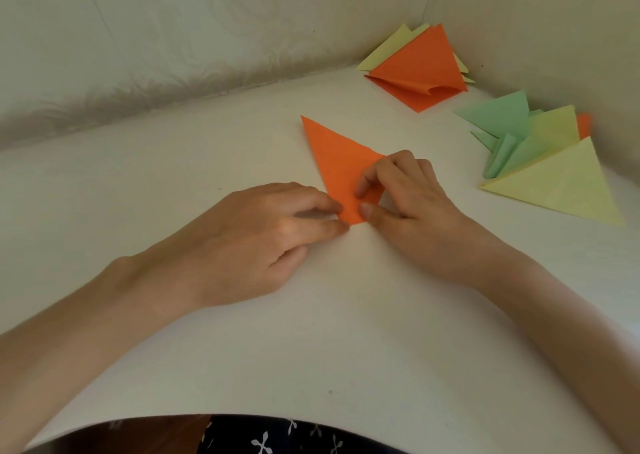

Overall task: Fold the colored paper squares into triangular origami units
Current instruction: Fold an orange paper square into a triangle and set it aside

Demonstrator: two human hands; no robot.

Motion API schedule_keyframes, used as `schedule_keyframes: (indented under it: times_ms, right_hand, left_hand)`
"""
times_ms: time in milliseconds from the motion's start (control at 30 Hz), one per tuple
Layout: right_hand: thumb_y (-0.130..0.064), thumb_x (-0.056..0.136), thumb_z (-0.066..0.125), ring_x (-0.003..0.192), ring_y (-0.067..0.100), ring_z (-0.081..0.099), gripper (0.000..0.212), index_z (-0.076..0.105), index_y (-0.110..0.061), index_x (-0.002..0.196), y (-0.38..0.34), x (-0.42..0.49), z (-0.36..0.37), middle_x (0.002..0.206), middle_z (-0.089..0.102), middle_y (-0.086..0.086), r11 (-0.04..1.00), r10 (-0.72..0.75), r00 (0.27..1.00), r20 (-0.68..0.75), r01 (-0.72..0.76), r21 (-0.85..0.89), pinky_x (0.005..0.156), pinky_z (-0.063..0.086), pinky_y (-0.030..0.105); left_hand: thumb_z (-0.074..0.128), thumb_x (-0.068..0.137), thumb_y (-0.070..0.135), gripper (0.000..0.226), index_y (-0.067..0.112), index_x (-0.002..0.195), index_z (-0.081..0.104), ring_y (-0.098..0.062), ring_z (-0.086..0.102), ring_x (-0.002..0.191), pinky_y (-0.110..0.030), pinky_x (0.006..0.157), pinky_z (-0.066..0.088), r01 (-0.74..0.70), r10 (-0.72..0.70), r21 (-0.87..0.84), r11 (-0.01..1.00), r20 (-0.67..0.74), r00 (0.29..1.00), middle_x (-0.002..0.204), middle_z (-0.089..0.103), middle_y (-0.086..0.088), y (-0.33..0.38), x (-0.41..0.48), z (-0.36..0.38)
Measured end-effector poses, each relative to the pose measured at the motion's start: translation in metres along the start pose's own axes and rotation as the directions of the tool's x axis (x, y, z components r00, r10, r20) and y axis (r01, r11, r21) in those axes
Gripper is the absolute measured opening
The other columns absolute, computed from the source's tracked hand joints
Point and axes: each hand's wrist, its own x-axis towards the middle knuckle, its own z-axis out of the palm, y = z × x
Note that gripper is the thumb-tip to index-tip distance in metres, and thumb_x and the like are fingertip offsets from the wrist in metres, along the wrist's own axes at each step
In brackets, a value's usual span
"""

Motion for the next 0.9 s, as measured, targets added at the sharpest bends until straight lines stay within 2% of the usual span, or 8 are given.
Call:
schedule_keyframes:
  times_ms: [167,300,367,467,500,667,767,900]
  right_hand:
    - [-0.041,0.085,0.052,0.098,0.007,0.029,0.021,0.048,-0.028,0.101,-0.001,-0.001,0.003,0.105,0.037,-0.011,1.0,-0.004,0.999,-0.033,0.004,-0.001,0.088,0.027,0.022]
    - [-0.019,0.089,0.057,0.102,0.014,0.038,0.014,0.056,-0.023,0.102,0.008,0.001,-0.005,0.105,0.043,-0.008,0.997,-0.081,0.994,-0.075,0.082,0.001,0.088,0.031,0.019]
    - [-0.031,0.087,0.058,0.111,0.013,0.041,0.024,0.06,-0.022,0.109,0.016,0.0,-0.015,0.115,0.048,-0.007,0.986,-0.168,0.982,-0.082,0.168,-0.012,0.094,0.028,0.01]
    - [-0.05,0.084,0.05,0.131,0.007,0.034,0.048,0.059,-0.021,0.121,0.026,-0.001,-0.021,0.138,0.046,-0.005,0.956,-0.282,0.959,0.026,0.283,-0.075,0.11,0.023,0.029]
    - [-0.05,0.084,0.049,0.129,0.004,0.036,0.049,0.059,-0.021,0.122,0.025,-0.001,-0.021,0.138,0.048,-0.004,0.953,-0.293,0.954,0.062,0.297,-0.069,0.11,0.025,0.033]
    - [-0.049,0.086,0.049,0.103,0.013,0.05,0.048,0.065,-0.015,0.115,0.019,-0.002,-0.018,0.124,0.058,0.005,0.91,-0.385,0.921,0.055,0.388,-0.143,0.092,0.037,0.026]
    - [-0.057,0.081,0.051,0.104,0.01,0.046,0.054,0.061,-0.021,0.12,0.017,-0.004,-0.019,0.127,0.054,0.001,0.925,-0.352,0.933,0.079,0.36,-0.122,0.093,0.032,0.017]
    - [-0.053,0.085,0.05,0.106,0.005,0.042,0.041,0.058,-0.027,0.117,0.016,-0.007,-0.018,0.125,0.053,-0.002,0.904,-0.391,0.914,0.105,0.403,-0.145,0.094,0.025,0.009]
  left_hand:
    - [0.034,0.079,0.014,0.048,0.014,0.113,0.068,-0.019,0.06,0.103,-0.031,0.081,0.05,0.024,-0.024,-0.053,0.998,-0.011,1.0,0.119,0.064,-0.003,0.002,-0.001,-0.001]
    - [0.036,0.08,0.017,0.042,0.015,0.109,0.067,-0.017,0.06,0.096,-0.028,0.076,0.05,0.05,-0.051,-0.054,0.997,-0.02,0.998,0.115,0.063,0.001,0.005,-0.001,0.001]
    - [0.04,0.086,0.022,0.033,0.016,0.106,0.064,-0.018,0.061,0.089,-0.034,0.071,0.051,0.063,-0.066,-0.069,0.996,-0.046,0.997,0.108,0.062,0.003,0.006,-0.001,0.001]
    - [0.046,0.089,0.045,0.031,0.021,0.103,0.061,-0.016,0.059,0.084,-0.037,0.068,0.051,0.109,-0.118,-0.107,0.988,-0.081,0.99,0.099,0.059,0.008,0.004,0.0,0.002]
    - [0.047,0.087,0.051,0.033,0.023,0.1,0.06,-0.014,0.059,0.085,-0.038,0.068,0.051,0.137,-0.151,-0.146,0.98,-0.091,0.984,0.098,0.057,0.011,0.002,0.0,0.003]
    - [0.051,0.082,0.056,0.029,0.029,0.092,0.055,-0.013,0.062,0.09,-0.039,0.071,0.052,0.167,-0.206,-0.273,0.947,-0.119,0.971,0.095,0.054,0.015,-0.003,0.0,0.003]
    - [0.05,0.086,0.05,0.03,0.023,0.089,0.062,-0.016,0.066,0.088,-0.038,0.068,0.054,0.118,-0.145,-0.208,0.971,-0.118,0.982,0.095,0.057,0.012,-0.002,0.001,0.001]
    - [0.044,0.093,0.041,0.034,0.017,0.089,0.067,-0.019,0.066,0.08,-0.036,0.06,0.054,0.059,-0.063,-0.035,0.998,-0.129,0.99,0.094,0.063,0.004,-0.001,0.0,-0.003]
